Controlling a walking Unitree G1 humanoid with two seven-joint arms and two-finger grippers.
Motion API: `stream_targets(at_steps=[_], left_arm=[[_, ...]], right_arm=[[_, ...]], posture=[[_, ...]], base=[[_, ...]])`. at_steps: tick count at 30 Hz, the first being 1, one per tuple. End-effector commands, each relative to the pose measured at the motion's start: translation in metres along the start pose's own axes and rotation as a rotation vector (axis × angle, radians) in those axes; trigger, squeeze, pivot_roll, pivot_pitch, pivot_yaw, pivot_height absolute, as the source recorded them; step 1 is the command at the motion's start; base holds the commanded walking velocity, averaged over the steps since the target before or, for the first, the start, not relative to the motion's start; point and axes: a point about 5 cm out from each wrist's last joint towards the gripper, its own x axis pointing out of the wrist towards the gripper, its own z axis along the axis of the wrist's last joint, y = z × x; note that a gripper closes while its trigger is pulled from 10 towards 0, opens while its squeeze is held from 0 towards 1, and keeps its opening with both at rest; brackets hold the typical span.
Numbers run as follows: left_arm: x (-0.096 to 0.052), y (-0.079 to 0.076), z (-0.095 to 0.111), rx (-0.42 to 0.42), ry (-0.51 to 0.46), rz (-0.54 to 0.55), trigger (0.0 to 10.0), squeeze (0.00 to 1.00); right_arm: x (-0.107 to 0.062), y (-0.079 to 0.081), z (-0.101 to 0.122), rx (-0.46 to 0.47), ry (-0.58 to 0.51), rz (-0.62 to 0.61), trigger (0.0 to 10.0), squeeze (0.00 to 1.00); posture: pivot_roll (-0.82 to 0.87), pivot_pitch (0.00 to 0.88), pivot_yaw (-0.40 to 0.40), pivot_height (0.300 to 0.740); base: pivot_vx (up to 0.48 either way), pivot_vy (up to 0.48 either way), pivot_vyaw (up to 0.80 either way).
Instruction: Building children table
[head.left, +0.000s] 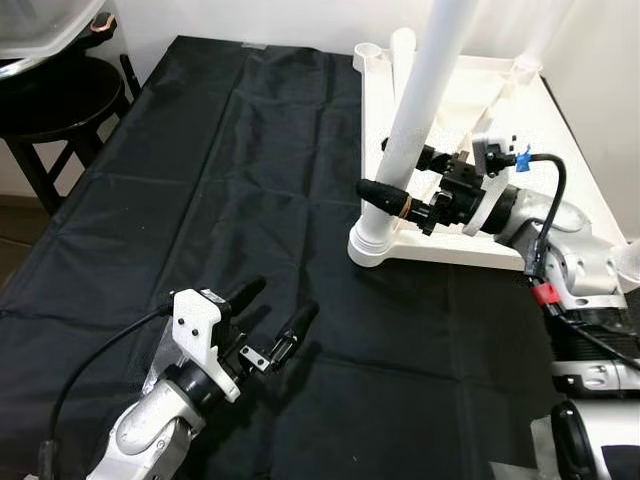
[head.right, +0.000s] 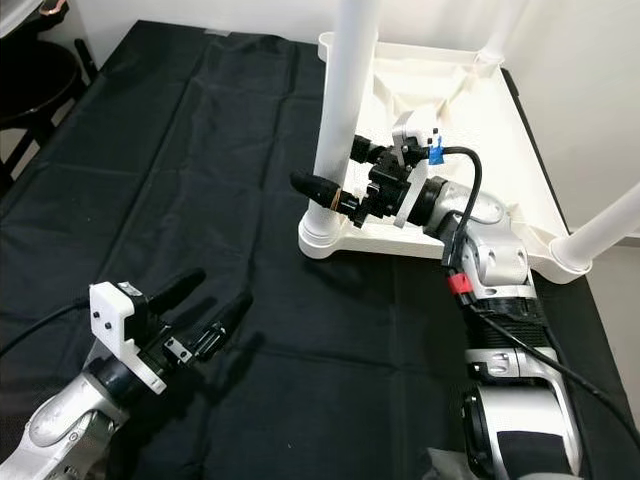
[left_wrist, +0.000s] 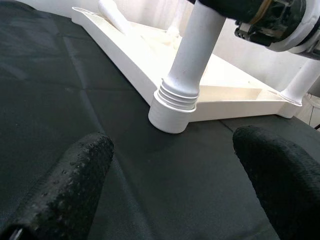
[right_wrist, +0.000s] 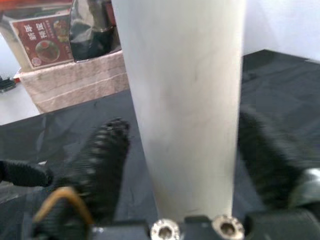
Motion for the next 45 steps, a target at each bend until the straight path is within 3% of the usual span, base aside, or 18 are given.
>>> stream_targets(at_steps=[1, 6, 11, 14, 15, 17, 18, 19, 26, 27, 29, 30, 34, 35, 38, 39, 43, 45], left_arm=[[-0.002, -0.001, -0.001, -0.009, 0.017, -0.002, 10.0, 0.00], [-0.001, -0.001, -0.002, -0.013, 0.017, -0.002, 10.0, 0.00], [0.001, 0.000, -0.004, -0.016, 0.014, -0.002, 10.0, 0.00], [0.002, 0.001, -0.004, -0.017, 0.011, 0.000, 10.0, 0.00], [0.003, 0.001, -0.005, -0.017, 0.010, 0.001, 10.0, 0.00], [0.003, 0.001, -0.005, -0.017, 0.010, 0.001, 10.0, 0.00], [0.004, 0.001, -0.005, -0.018, 0.010, 0.002, 10.0, 0.00], [0.006, 0.002, -0.008, -0.018, 0.011, 0.002, 10.0, 0.00], [0.006, 0.005, -0.010, -0.015, 0.014, 0.002, 10.0, 0.00], [0.006, 0.005, -0.011, -0.014, 0.015, 0.001, 10.0, 0.00], [0.006, 0.005, -0.011, -0.014, 0.015, 0.001, 10.0, 0.00], [0.006, 0.006, -0.011, -0.014, 0.015, 0.000, 10.0, 0.00], [0.006, 0.006, -0.010, -0.013, 0.016, 0.001, 10.0, 0.00], [0.005, 0.005, -0.010, -0.013, 0.018, 0.000, 10.0, 0.00], [0.004, 0.005, -0.009, -0.014, 0.017, -0.001, 10.0, 0.00], [0.004, 0.004, -0.008, -0.015, 0.016, -0.002, 10.0, 0.00], [0.003, 0.003, -0.008, -0.015, 0.015, -0.003, 10.0, 0.00], [0.002, 0.001, -0.007, -0.016, 0.013, -0.004, 10.0, 0.00]], right_arm=[[0.001, 0.004, -0.002, -0.016, 0.008, 0.013, 0.0, 0.00], [0.000, 0.012, -0.007, -0.034, 0.024, -0.037, 0.0, 0.00], [0.003, 0.021, -0.012, -0.033, 0.036, -0.155, 0.0, 0.00], [0.009, 0.031, -0.021, -0.006, 0.051, -0.291, 0.0, 0.00], [0.009, 0.037, -0.034, -0.006, 0.115, -0.509, 0.0, 0.00], [0.009, 0.037, -0.034, -0.006, 0.115, -0.509, 0.0, 0.00], [0.006, 0.042, -0.041, -0.015, 0.161, -0.670, 0.0, 0.00], [0.007, 0.067, -0.061, 0.043, 0.238, -0.846, 0.0, 0.00], [0.016, 0.078, -0.069, 0.113, 0.278, -0.850, 0.0, 0.00], [0.017, 0.078, -0.069, 0.114, 0.289, -0.848, 2.8, 0.00], [0.017, 0.078, -0.069, 0.114, 0.289, -0.848, 2.8, 0.00], [0.021, 0.076, -0.059, 0.126, 0.237, -0.753, 10.0, 1.00], [0.025, 0.071, -0.040, 0.123, 0.149, -0.667, 10.0, 1.00], [0.026, 0.064, -0.024, 0.116, 0.061, -0.552, 10.0, 1.00], [0.026, 0.061, -0.007, 0.060, -0.012, -0.450, 10.0, 1.00], [0.022, 0.058, 0.004, -0.020, -0.017, -0.338, 10.0, 1.00], [0.016, 0.050, 0.009, -0.052, 0.003, -0.265, 10.0, 1.00], [0.006, 0.032, 0.014, -0.112, 0.049, -0.201, 10.0, 1.00]], posture=[[0.04, 0.296, -0.066, 0.740], [0.03, 0.292, -0.067, 0.740], [0.01, 0.275, -0.079, 0.740], [0.00, 0.263, -0.086, 0.740], [0.00, 0.252, -0.087, 0.740], [0.00, 0.252, -0.087, 0.740], [0.00, 0.252, -0.087, 0.740], [0.01, 0.227, -0.083, 0.740], [0.00, 0.212, -0.082, 0.740], [0.00, 0.211, -0.084, 0.740], [0.00, 0.211, -0.084, 0.740], [0.00, 0.214, -0.080, 0.740], [0.00, 0.217, -0.078, 0.740], [0.00, 0.223, -0.078, 0.740], [0.00, 0.230, -0.077, 0.740], [0.00, 0.235, -0.075, 0.740], [0.01, 0.240, -0.077, 0.740], [0.02, 0.251, -0.077, 0.740]], base=[[0.000, 0.000, 0.00], [0.000, 0.000, 0.00], [0.000, 0.000, 0.00], [0.000, 0.000, 0.00], [0.000, 0.000, 0.00], [0.000, 0.000, 0.00], [0.000, 0.000, 0.00], [0.000, 0.000, 0.00], [0.000, 0.000, 0.00], [0.000, 0.000, 0.00], [0.000, 0.000, 0.00], [0.000, 0.000, 0.00], [0.000, 0.000, 0.00], [0.000, 0.000, 0.00], [0.000, 0.000, 0.00], [0.000, 0.000, 0.00], [0.000, 0.000, 0.00], [0.000, 0.000, 0.00]])
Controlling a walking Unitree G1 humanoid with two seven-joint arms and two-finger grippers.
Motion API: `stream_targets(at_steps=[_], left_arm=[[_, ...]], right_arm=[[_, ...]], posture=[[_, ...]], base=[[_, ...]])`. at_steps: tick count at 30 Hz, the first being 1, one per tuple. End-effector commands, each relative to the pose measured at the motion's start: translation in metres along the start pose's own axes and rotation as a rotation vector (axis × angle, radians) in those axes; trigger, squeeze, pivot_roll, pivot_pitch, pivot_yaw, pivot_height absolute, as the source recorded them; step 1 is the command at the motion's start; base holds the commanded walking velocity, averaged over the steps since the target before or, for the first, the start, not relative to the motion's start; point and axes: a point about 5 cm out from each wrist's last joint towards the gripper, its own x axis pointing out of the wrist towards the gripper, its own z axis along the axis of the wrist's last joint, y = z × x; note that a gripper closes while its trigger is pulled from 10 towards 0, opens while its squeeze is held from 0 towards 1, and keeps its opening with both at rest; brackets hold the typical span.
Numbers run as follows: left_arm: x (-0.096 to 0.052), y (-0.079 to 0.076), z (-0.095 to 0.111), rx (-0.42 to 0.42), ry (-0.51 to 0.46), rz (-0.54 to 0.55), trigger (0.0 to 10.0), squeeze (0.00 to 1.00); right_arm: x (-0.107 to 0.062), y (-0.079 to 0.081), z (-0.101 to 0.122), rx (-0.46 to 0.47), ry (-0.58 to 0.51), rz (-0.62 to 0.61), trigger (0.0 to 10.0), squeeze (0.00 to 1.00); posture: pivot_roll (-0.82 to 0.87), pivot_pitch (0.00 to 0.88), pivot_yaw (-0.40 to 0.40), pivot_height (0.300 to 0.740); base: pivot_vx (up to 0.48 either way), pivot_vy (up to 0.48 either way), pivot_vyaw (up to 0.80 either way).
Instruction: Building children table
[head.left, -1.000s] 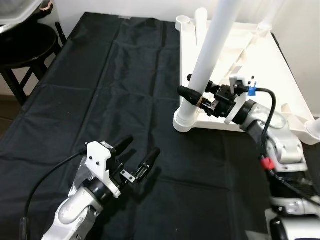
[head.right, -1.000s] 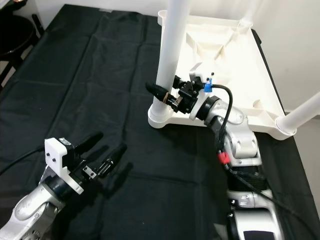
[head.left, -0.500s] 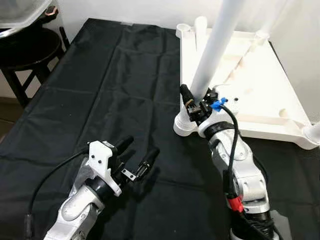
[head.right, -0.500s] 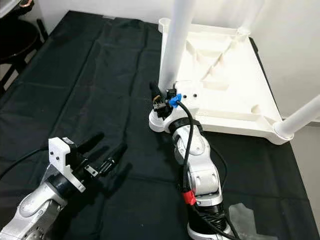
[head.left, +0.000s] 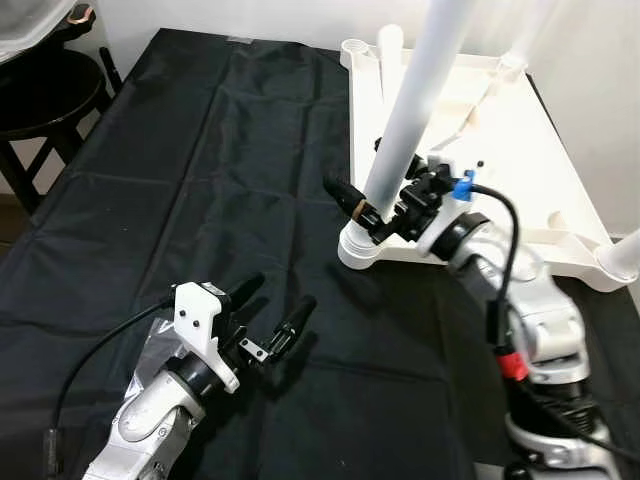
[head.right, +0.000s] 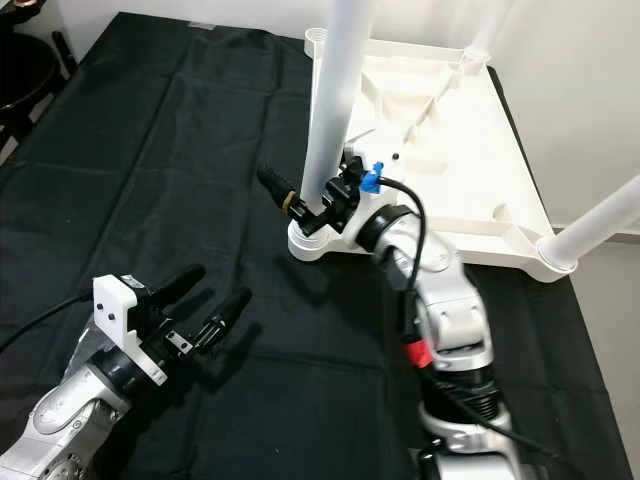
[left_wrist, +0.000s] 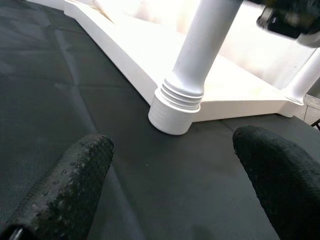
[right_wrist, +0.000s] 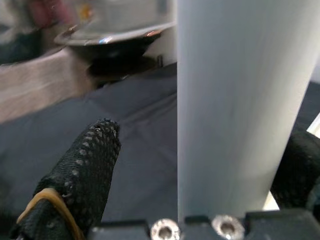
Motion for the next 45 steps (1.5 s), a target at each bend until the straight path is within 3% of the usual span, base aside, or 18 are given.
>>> stream_targets(at_steps=[1, 4, 5, 11, 12, 13, 16, 26, 29, 32, 33, 34, 35, 37, 39, 45], left_arm=[[-0.003, -0.004, -0.001, -0.008, 0.010, -0.006, 10.0, 0.00], [-0.004, -0.005, 0.000, -0.009, 0.010, -0.008, 10.0, 0.00], [-0.005, -0.006, 0.001, -0.010, 0.011, -0.009, 10.0, 0.00], [-0.006, -0.009, 0.002, -0.012, 0.012, -0.007, 10.0, 0.00], [-0.007, -0.009, 0.002, -0.012, 0.012, -0.006, 10.0, 0.00], [-0.007, -0.009, 0.003, -0.011, 0.012, -0.006, 10.0, 0.00], [-0.007, -0.009, 0.003, -0.011, 0.013, -0.005, 10.0, 0.00], [-0.006, -0.009, 0.003, -0.012, 0.012, 0.000, 10.0, 0.00], [-0.006, -0.008, 0.003, -0.012, 0.010, 0.002, 10.0, 0.00], [-0.006, -0.008, 0.002, -0.012, 0.010, 0.002, 10.0, 0.00], [-0.006, -0.008, 0.002, -0.011, 0.010, 0.003, 10.0, 0.00], [-0.006, -0.007, 0.002, -0.010, 0.011, 0.004, 10.0, 0.00], [-0.006, -0.007, 0.002, -0.010, 0.011, 0.004, 10.0, 0.00], [-0.004, -0.005, 0.001, -0.007, 0.014, 0.004, 10.0, 0.00], [-0.004, -0.005, 0.000, -0.005, 0.015, 0.004, 10.0, 0.00], [-0.004, -0.002, -0.001, -0.001, 0.019, 0.002, 10.0, 0.00]], right_arm=[[-0.004, -0.008, 0.003, -0.019, -0.017, 0.029, 10.0, 1.00], [-0.004, -0.016, 0.004, -0.059, 0.006, 0.070, 10.0, 1.00], [-0.002, -0.025, 0.007, -0.076, 0.005, 0.075, 10.0, 0.04], [0.002, -0.051, 0.019, -0.106, -0.014, 0.115, 10.0, 0.00], [0.003, -0.055, 0.021, -0.095, -0.022, 0.141, 5.5, 0.00], [0.003, -0.057, 0.023, -0.081, -0.029, 0.176, 0.0, 0.00], [0.004, -0.057, 0.024, -0.058, -0.040, 0.233, 0.0, 0.00], [-0.003, -0.056, 0.012, 0.025, -0.056, 0.241, 0.0, 0.00], [-0.006, -0.039, -0.014, 0.099, -0.015, 0.093, 0.0, 0.00], [-0.006, -0.035, -0.019, 0.119, -0.003, 0.048, 0.0, 0.00], [-0.002, -0.021, -0.035, 0.138, 0.051, -0.086, 0.0, 0.00], [-0.004, -0.006, -0.053, 0.147, 0.141, -0.322, 0.0, 0.00], [-0.004, -0.006, -0.053, 0.147, 0.141, -0.322, 0.0, 0.00], [-0.018, 0.029, -0.079, 0.166, 0.290, -0.604, 0.0, 0.00], [-0.020, 0.039, -0.083, 0.199, 0.313, -0.646, 0.0, 0.00], [-0.004, 0.034, -0.070, 0.236, 0.277, -0.670, 0.0, 0.00]], posture=[[0.02, 0.251, -0.077, 0.740], [0.02, 0.254, -0.079, 0.740], [0.03, 0.256, -0.080, 0.740], [0.04, 0.265, -0.084, 0.740], [0.04, 0.269, -0.084, 0.740], [0.04, 0.272, -0.085, 0.740], [0.04, 0.272, -0.085, 0.740], [0.04, 0.275, -0.090, 0.740], [0.03, 0.271, -0.099, 0.740], [0.03, 0.271, -0.099, 0.740], [0.03, 0.266, -0.100, 0.740], [0.02, 0.261, -0.098, 0.740], [0.02, 0.261, -0.098, 0.740], [0.03, 0.252, -0.093, 0.740], [0.04, 0.250, -0.091, 0.740], [0.02, 0.237, -0.082, 0.740]], base=[[0.000, 0.000, 0.00], [0.000, 0.000, 0.00], [0.000, 0.000, 0.00], [0.000, 0.000, 0.00], [0.000, 0.000, 0.00], [0.000, 0.000, 0.00], [0.000, 0.000, 0.00], [0.000, 0.000, 0.00], [0.000, 0.000, 0.00], [0.000, 0.000, 0.00], [0.000, 0.000, 0.00], [0.000, 0.000, 0.00], [0.000, 0.000, 0.00], [0.000, 0.000, 0.00], [0.000, 0.000, 0.00], [0.000, 0.000, 0.00]])
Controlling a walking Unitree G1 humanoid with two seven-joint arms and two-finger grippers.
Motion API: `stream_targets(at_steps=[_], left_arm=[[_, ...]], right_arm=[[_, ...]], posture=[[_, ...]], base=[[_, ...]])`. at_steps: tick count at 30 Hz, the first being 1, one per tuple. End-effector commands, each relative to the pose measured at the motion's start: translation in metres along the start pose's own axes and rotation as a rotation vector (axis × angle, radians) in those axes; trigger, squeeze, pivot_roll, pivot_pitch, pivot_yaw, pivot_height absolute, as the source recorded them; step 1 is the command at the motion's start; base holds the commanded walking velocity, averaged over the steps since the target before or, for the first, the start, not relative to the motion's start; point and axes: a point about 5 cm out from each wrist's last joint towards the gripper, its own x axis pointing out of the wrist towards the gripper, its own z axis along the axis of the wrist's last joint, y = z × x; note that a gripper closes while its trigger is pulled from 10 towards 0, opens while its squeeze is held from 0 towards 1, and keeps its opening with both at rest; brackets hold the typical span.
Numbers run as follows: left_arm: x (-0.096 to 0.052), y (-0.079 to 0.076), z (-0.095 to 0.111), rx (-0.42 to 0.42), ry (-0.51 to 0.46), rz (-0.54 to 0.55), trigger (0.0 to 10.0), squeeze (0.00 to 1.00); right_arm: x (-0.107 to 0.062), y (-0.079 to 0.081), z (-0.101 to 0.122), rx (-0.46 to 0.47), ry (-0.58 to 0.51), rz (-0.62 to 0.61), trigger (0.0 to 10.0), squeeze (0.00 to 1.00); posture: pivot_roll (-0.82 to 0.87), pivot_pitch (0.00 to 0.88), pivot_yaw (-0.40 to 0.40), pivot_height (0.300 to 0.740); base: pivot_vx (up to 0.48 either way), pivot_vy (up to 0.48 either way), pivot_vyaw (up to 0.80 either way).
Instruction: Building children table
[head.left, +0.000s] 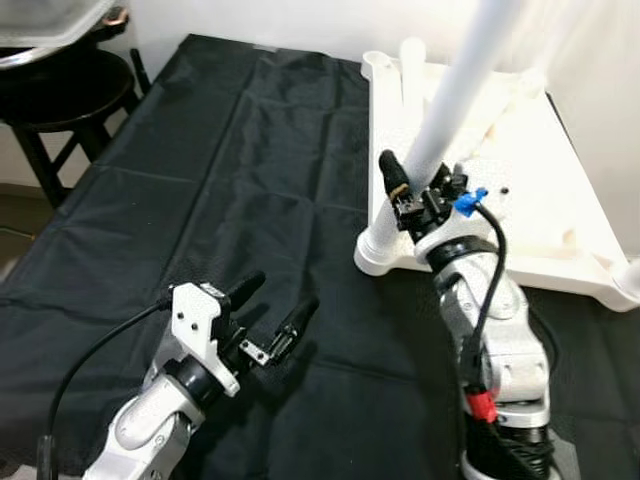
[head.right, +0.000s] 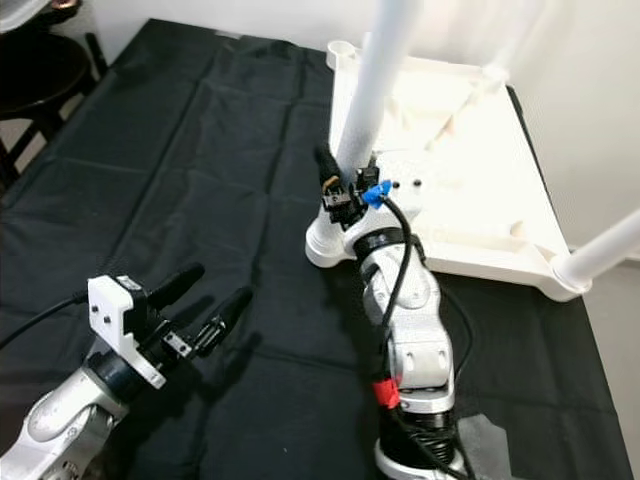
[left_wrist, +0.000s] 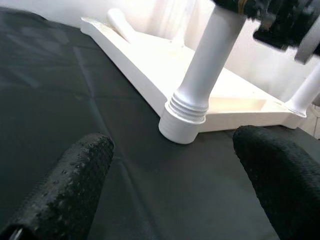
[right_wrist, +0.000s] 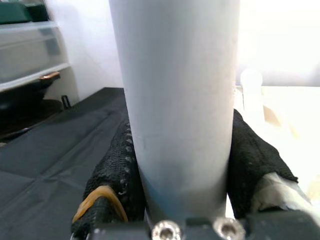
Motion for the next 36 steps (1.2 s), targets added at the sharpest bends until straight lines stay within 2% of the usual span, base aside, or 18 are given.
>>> stream_targets(at_steps=[1, 2, 3, 4, 6, 7, 9, 14, 17, 20, 23, 25, 26, 27, 33, 34, 35, 36], left_arm=[[-0.001, 0.000, -0.003, -0.003, 0.011, -0.007, 10.0, 0.00], [-0.001, 0.000, -0.003, -0.003, 0.011, -0.007, 10.0, 0.00], [-0.001, 0.000, -0.003, -0.003, 0.011, -0.007, 10.0, 0.00], [-0.001, 0.000, -0.003, -0.003, 0.011, -0.007, 10.0, 0.00], [-0.002, 0.000, -0.002, -0.003, 0.010, -0.007, 10.0, 0.00], [-0.002, 0.000, -0.002, -0.003, 0.010, -0.007, 10.0, 0.00], [-0.003, -0.001, 0.000, -0.005, 0.009, -0.008, 10.0, 0.00], [-0.003, -0.002, 0.001, -0.007, 0.008, -0.010, 10.0, 0.00], [-0.004, -0.005, 0.002, -0.010, 0.006, -0.013, 10.0, 0.00], [-0.006, -0.006, 0.003, -0.010, 0.006, -0.012, 10.0, 0.00], [-0.006, -0.007, 0.004, -0.010, 0.006, -0.011, 10.0, 0.00], [-0.008, -0.008, 0.004, -0.011, 0.009, -0.012, 10.0, 0.00], [-0.008, -0.008, 0.004, -0.011, 0.009, -0.012, 10.0, 0.00], [-0.009, -0.009, 0.004, -0.011, 0.014, -0.013, 10.0, 0.00], [-0.010, -0.010, 0.004, -0.011, 0.016, -0.013, 10.0, 0.00], [-0.010, -0.010, 0.004, -0.011, 0.018, -0.012, 10.0, 0.00], [-0.011, -0.010, 0.004, -0.011, 0.019, -0.011, 10.0, 0.00], [-0.011, -0.010, 0.004, -0.012, 0.020, -0.011, 10.0, 0.00]], right_arm=[[-0.006, -0.006, -0.050, 0.002, 0.292, -0.030, 0.0, 0.00], [-0.006, -0.006, -0.050, 0.002, 0.292, -0.030, 0.0, 0.00], [-0.005, -0.003, -0.050, -0.001, 0.308, 0.030, 10.0, 0.00], [-0.004, -0.001, -0.049, -0.004, 0.318, 0.072, 10.0, 0.00], [0.000, -0.004, -0.035, 0.008, 0.260, 0.147, 10.0, 1.00], [0.000, -0.004, -0.035, 0.008, 0.260, 0.147, 10.0, 1.00], [0.007, -0.009, -0.013, 0.058, 0.152, 0.288, 10.0, 1.00], [0.011, -0.017, 0.001, 0.045, 0.085, 0.384, 10.0, 1.00], [0.016, -0.044, 0.015, -0.034, 0.082, 0.647, 10.0, 1.00], [0.015, -0.059, 0.016, -0.083, 0.113, 0.796, 10.0, 1.00], [0.014, -0.061, 0.016, -0.086, 0.124, 0.854, 10.0, 1.00], [0.030, -0.070, 0.021, -0.079, 0.102, 0.868, 10.0, 1.00], [0.030, -0.070, 0.021, -0.079, 0.102, 0.868, 10.0, 1.00], [0.049, -0.072, 0.030, -0.083, 0.054, 0.835, 10.0, 0.00], [0.056, -0.069, 0.034, -0.082, 0.036, 0.868, 10.0, 0.00], [0.058, -0.065, 0.035, -0.085, 0.035, 0.912, 9.5, 0.00], [0.061, -0.062, 0.035, -0.089, 0.033, 0.941, 1.8, 0.00], [0.063, -0.061, 0.034, -0.094, 0.031, 0.963, 1.2, 0.00]], posture=[[0.02, 0.237, -0.082, 0.740], [0.02, 0.237, -0.082, 0.740], [0.02, 0.239, -0.082, 0.740], [0.02, 0.239, -0.082, 0.740], [0.02, 0.254, -0.075, 0.740], [0.02, 0.254, -0.075, 0.740], [0.02, 0.262, -0.073, 0.740], [0.02, 0.271, -0.073, 0.740], [0.03, 0.286, -0.079, 0.740], [0.04, 0.292, -0.080, 0.740], [0.04, 0.293, -0.080, 0.740], [0.05, 0.295, -0.075, 0.740], [0.05, 0.295, -0.075, 0.740], [0.06, 0.293, -0.074, 0.740], [0.06, 0.293, -0.074, 0.740], [0.07, 0.292, -0.075, 0.740], [0.07, 0.292, -0.075, 0.740], [0.07, 0.292, -0.075, 0.740]], base=[[0.000, 0.000, 0.00], [0.000, 0.000, 0.00], [0.000, 0.000, 0.00], [0.000, 0.000, 0.00], [0.000, 0.000, 0.00], [0.000, 0.000, 0.00], [0.000, 0.000, 0.00], [0.000, 0.000, 0.00], [0.000, 0.000, 0.00], [0.000, 0.000, 0.00], [0.000, 0.000, 0.00], [0.000, 0.000, 0.00], [0.000, 0.000, 0.00], [0.000, 0.000, 0.00], [0.000, 0.000, 0.00], [0.000, 0.000, 0.00], [0.000, 0.000, 0.00], [0.000, 0.000, 0.00]])
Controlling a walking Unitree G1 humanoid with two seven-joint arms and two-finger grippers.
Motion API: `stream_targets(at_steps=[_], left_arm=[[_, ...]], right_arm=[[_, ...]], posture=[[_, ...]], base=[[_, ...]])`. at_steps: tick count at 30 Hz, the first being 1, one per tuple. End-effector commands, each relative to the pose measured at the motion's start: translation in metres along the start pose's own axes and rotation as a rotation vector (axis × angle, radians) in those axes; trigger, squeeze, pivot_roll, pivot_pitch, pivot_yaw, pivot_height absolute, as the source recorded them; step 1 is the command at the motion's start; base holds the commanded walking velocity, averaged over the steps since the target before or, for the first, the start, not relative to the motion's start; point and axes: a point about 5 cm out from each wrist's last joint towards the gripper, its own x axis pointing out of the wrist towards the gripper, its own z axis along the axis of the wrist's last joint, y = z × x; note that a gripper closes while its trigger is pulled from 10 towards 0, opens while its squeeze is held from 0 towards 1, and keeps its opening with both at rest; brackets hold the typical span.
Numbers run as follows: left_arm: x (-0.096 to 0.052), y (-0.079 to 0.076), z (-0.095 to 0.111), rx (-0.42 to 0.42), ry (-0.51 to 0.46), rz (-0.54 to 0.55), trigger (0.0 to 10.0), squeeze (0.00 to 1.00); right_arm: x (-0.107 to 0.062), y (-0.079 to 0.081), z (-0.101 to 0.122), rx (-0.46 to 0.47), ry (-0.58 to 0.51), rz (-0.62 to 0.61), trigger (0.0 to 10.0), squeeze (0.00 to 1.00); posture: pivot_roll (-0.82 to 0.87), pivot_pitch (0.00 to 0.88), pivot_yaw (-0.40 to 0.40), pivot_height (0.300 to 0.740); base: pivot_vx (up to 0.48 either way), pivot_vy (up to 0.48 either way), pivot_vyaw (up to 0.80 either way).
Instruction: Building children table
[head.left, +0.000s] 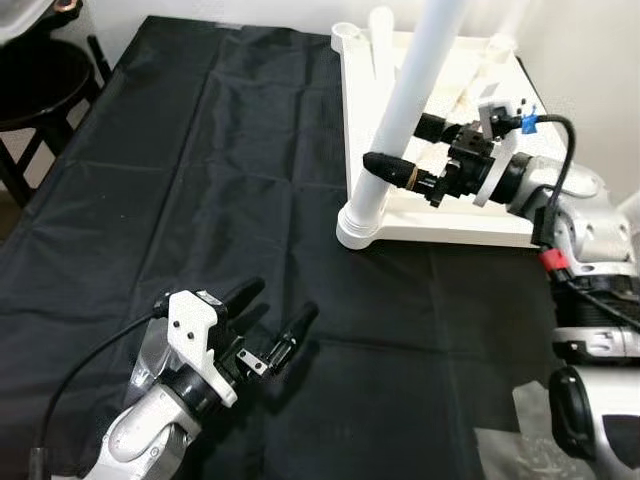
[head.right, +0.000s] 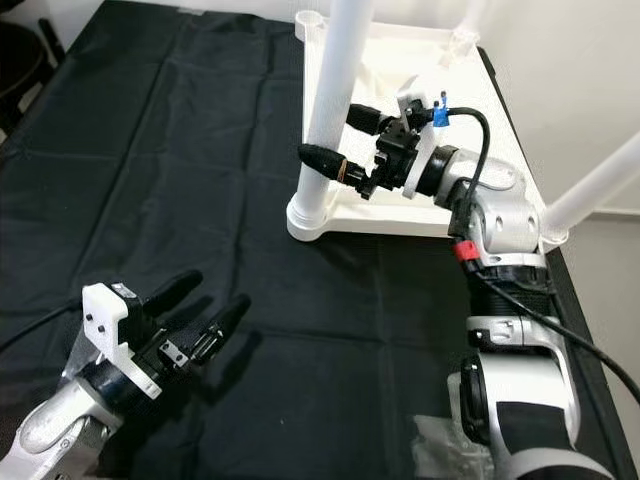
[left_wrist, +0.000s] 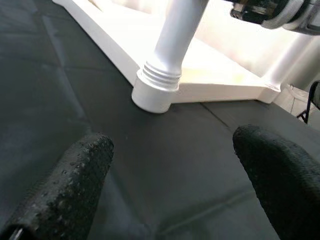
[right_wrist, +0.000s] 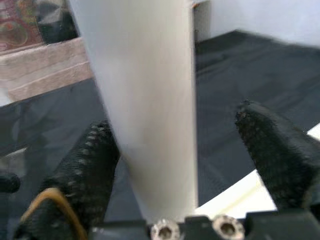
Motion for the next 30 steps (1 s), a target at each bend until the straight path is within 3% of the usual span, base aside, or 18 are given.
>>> stream_targets(at_steps=[1, 2, 7, 14, 20, 22, 26, 27, 28, 30], left_arm=[[-0.002, -0.003, 0.000, -0.006, 0.015, -0.009, 10.0, 0.00], [-0.002, -0.003, 0.000, -0.006, 0.015, -0.008, 10.0, 0.00], [-0.002, -0.003, 0.001, -0.006, 0.013, -0.007, 10.0, 0.00], [0.001, -0.002, 0.001, -0.006, 0.005, -0.003, 10.0, 0.00], [0.002, -0.001, 0.000, -0.007, 0.001, -0.003, 10.0, 0.00], [0.004, 0.000, 0.000, -0.007, 0.001, -0.003, 10.0, 0.00], [0.004, 0.001, 0.000, -0.006, 0.001, -0.003, 10.0, 0.00], [0.004, 0.001, -0.001, -0.006, 0.001, -0.003, 10.0, 0.00], [0.005, 0.002, -0.001, -0.005, 0.000, -0.004, 10.0, 0.00], [0.005, 0.002, -0.001, -0.005, 0.000, -0.004, 10.0, 0.00]], right_arm=[[0.005, 0.002, 0.001, -0.020, -0.008, 0.078, 1.2, 0.00], [0.007, 0.001, 0.001, -0.025, -0.005, 0.093, 0.0, 0.00], [0.006, 0.000, -0.001, -0.029, 0.004, 0.096, 0.0, 0.00], [-0.008, -0.001, -0.013, -0.031, 0.025, 0.022, 0.0, 0.00], [-0.003, 0.019, -0.027, 0.003, -0.001, -0.068, 0.0, 0.00], [0.010, 0.046, -0.041, 0.085, -0.021, -0.207, 0.0, 0.00], [0.019, 0.064, -0.046, 0.124, -0.029, -0.312, 0.0, 0.00], [0.024, 0.075, -0.048, 0.135, -0.029, -0.399, 0.0, 0.00], [0.022, 0.089, -0.052, 0.133, 0.009, -0.716, 0.0, 0.00], [0.022, 0.089, -0.052, 0.133, 0.009, -0.716, 0.0, 0.00]], posture=[[0.07, 0.292, -0.075, 0.740], [0.07, 0.297, -0.075, 0.740], [0.07, 0.297, -0.078, 0.740], [0.05, 0.290, -0.084, 0.740], [0.04, 0.286, -0.087, 0.740], [0.03, 0.280, -0.088, 0.740], [0.03, 0.276, -0.086, 0.740], [0.02, 0.275, -0.085, 0.740], [0.02, 0.269, -0.083, 0.740], [0.02, 0.269, -0.083, 0.740]], base=[[0.000, 0.000, 0.00], [0.000, 0.000, 0.00], [0.000, 0.000, 0.00], [0.000, 0.000, 0.00], [0.000, 0.000, 0.00], [0.000, 0.000, 0.00], [0.000, 0.000, 0.00], [0.000, 0.000, 0.00], [0.000, 0.000, 0.00], [0.000, 0.000, 0.00]])
